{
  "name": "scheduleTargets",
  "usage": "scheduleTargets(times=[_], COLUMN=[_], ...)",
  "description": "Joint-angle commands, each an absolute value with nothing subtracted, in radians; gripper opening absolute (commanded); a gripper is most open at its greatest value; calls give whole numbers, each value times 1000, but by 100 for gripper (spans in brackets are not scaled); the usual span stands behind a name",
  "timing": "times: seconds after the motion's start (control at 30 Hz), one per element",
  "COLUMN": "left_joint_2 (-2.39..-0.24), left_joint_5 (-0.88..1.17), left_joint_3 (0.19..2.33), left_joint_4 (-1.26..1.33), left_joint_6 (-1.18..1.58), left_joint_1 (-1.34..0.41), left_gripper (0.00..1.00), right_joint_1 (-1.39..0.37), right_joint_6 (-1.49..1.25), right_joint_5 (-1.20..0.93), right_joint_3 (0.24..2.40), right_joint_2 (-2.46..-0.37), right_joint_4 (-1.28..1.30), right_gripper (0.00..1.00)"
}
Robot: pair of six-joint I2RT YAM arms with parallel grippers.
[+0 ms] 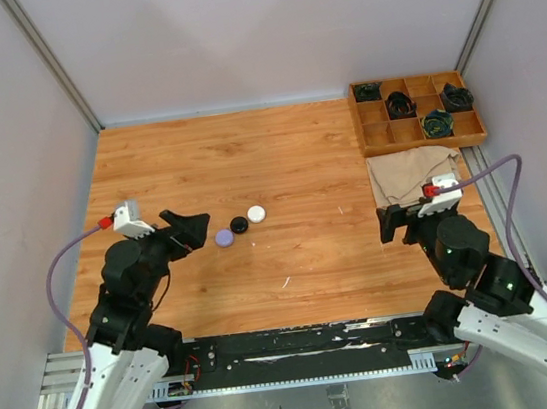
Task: Insert the wireless bluetooth earbuds into the charging case
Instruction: Reset both arms
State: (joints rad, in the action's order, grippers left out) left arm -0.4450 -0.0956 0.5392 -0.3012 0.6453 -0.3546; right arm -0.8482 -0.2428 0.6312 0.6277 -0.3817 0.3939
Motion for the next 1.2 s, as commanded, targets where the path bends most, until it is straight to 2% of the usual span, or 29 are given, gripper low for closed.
scheduleTargets(times=[0.0,0.47,1.17], left_joint_2=[-363,-111,-55], left_joint_5=[-81,-101,-149], left_joint_3=[609,541,545], left_joint_4=[-442,-435,-445], left_joint_6=[595,533,543], left_joint_1=[-347,-348,-348], left_gripper=[99,99,99], right_joint_1=[-853,-852,-852], right_joint_6=[-281,-293,-291], right_joint_5=[698,660,662], right_joint_3=[698,705,688], right_joint_2=[-329,-213,-195], right_joint_4=[569,648,642], right_gripper=[99,99,98])
